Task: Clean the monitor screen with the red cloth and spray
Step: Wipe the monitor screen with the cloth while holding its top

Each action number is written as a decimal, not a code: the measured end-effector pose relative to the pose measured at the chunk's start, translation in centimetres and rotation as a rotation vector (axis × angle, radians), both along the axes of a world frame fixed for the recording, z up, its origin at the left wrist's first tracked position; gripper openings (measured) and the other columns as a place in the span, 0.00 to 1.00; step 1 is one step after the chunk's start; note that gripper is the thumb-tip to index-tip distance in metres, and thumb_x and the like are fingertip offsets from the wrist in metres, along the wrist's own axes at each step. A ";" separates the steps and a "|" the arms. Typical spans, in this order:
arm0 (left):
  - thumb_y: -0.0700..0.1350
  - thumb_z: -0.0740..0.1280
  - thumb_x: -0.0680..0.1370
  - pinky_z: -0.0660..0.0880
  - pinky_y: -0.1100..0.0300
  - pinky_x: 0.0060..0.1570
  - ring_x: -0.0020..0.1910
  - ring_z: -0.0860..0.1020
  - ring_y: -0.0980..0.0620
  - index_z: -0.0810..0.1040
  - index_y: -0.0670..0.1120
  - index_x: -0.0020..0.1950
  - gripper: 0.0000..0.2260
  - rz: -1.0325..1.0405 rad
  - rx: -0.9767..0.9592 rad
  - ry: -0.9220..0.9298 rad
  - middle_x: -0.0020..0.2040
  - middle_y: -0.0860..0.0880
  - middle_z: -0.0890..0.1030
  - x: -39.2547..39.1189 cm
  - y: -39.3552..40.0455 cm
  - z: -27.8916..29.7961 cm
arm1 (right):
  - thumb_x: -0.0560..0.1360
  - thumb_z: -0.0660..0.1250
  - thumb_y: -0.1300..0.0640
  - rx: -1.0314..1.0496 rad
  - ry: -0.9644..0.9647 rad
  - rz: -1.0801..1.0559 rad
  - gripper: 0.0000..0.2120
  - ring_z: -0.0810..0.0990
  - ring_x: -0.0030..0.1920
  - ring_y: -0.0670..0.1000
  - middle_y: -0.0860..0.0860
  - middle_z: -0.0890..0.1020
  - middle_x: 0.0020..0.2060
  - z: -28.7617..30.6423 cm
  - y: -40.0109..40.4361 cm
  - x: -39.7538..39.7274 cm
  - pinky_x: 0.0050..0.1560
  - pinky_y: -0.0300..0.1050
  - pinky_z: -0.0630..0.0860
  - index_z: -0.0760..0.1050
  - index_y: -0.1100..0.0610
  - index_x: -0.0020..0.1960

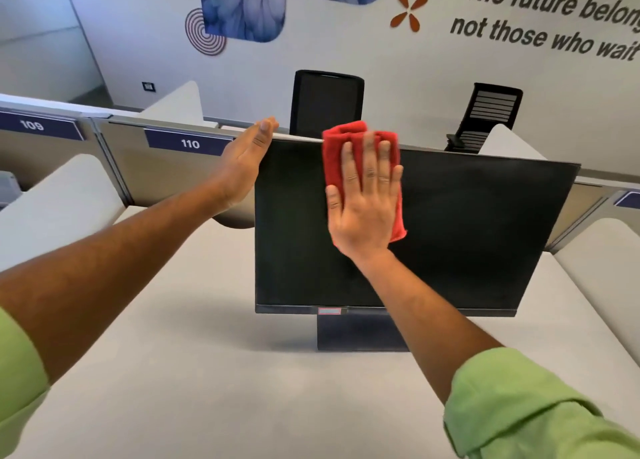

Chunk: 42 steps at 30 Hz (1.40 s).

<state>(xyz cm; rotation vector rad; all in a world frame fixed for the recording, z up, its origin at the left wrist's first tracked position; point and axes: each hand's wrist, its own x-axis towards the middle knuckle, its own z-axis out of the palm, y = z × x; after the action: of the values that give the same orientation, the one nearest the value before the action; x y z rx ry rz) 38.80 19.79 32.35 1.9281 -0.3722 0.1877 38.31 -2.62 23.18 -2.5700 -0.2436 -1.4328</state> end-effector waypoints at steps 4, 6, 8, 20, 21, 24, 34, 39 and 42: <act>0.84 0.50 0.62 0.61 0.64 0.69 0.72 0.68 0.58 0.73 0.50 0.74 0.52 -0.028 -0.067 0.026 0.73 0.53 0.72 -0.2 0.6 0.5 | 0.87 0.58 0.42 -0.117 0.048 0.165 0.31 0.50 0.87 0.59 0.53 0.53 0.87 -2.2 3.7 -0.6 0.85 0.64 0.47 0.54 0.50 0.87; 0.84 0.51 0.61 0.60 0.59 0.73 0.72 0.68 0.57 0.74 0.49 0.73 0.54 -0.048 -0.086 0.027 0.73 0.52 0.73 -0.2 0.7 0.6 | 0.87 0.59 0.43 -0.199 0.080 0.265 0.32 0.50 0.87 0.58 0.51 0.53 0.87 -3.9 5.1 -1.4 0.85 0.63 0.47 0.53 0.49 0.87; 0.85 0.51 0.60 0.57 0.57 0.75 0.73 0.66 0.57 0.74 0.49 0.72 0.54 -0.055 -0.103 0.036 0.73 0.52 0.73 -0.3 0.6 0.7 | 0.87 0.58 0.44 -0.295 0.120 0.346 0.32 0.50 0.87 0.57 0.50 0.52 0.87 -5.9 6.2 -2.3 0.85 0.62 0.46 0.52 0.48 0.87; 0.69 0.48 0.75 0.55 0.54 0.75 0.79 0.60 0.50 0.66 0.50 0.78 0.37 -0.018 0.012 0.017 0.79 0.50 0.65 0.0 1.0 0.0 | 0.85 0.63 0.51 -0.813 0.380 0.574 0.38 0.41 0.87 0.55 0.49 0.46 0.88 -15.4 4.3 -6.8 0.85 0.55 0.35 0.46 0.50 0.88; 0.69 0.48 0.76 0.55 0.53 0.76 0.79 0.60 0.50 0.66 0.50 0.78 0.37 -0.016 0.017 0.003 0.79 0.50 0.65 0.0 1.0 0.0 | 0.84 0.63 0.51 -0.835 0.388 0.593 0.38 0.41 0.87 0.54 0.49 0.47 0.87 -15.0 3.7 -6.7 0.85 0.55 0.35 0.48 0.50 0.88; 0.64 0.49 0.80 0.58 0.57 0.74 0.78 0.62 0.51 0.67 0.48 0.77 0.31 -0.017 0.010 -0.036 0.78 0.49 0.67 0.1 0.8 -0.3 | 0.83 0.63 0.52 -0.759 0.327 0.561 0.35 0.45 0.87 0.52 0.47 0.49 0.87 -11.9 1.8 -5.8 0.85 0.56 0.39 0.53 0.48 0.87; 0.63 0.52 0.80 0.65 0.57 0.72 0.67 0.75 0.56 0.79 0.53 0.63 0.24 -0.108 -0.064 -0.006 0.64 0.51 0.80 0.2 0.9 0.7 | 0.87 0.59 0.45 -0.147 0.023 0.182 0.30 0.52 0.87 0.59 0.55 0.58 0.86 1.1 4.5 0.8 0.85 0.65 0.49 0.60 0.52 0.86; 0.68 0.54 0.76 0.64 0.54 0.74 0.67 0.74 0.55 0.80 0.55 0.64 0.27 -0.069 -0.091 0.070 0.66 0.52 0.79 0.0 1.9 0.8 | 0.86 0.59 0.45 -0.233 0.109 0.313 0.31 0.49 0.87 0.58 0.52 0.52 0.87 -3.1 7.5 -1.0 0.85 0.66 0.46 0.56 0.50 0.87; 0.63 0.49 0.79 0.57 0.47 0.78 0.75 0.67 0.53 0.74 0.48 0.73 0.30 -0.064 -0.044 0.052 0.74 0.49 0.72 0.2 2.0 0.5 | 0.87 0.56 0.45 -0.413 0.208 0.388 0.32 0.47 0.87 0.58 0.51 0.49 0.88 -7.6 7.4 -3.0 0.85 0.64 0.43 0.50 0.49 0.87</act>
<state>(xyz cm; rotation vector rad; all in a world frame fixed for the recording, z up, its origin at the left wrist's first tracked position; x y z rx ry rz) 39.00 21.83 32.81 1.8710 -0.3917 0.1032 35.34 4.75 15.61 -2.7407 -1.0355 -1.0512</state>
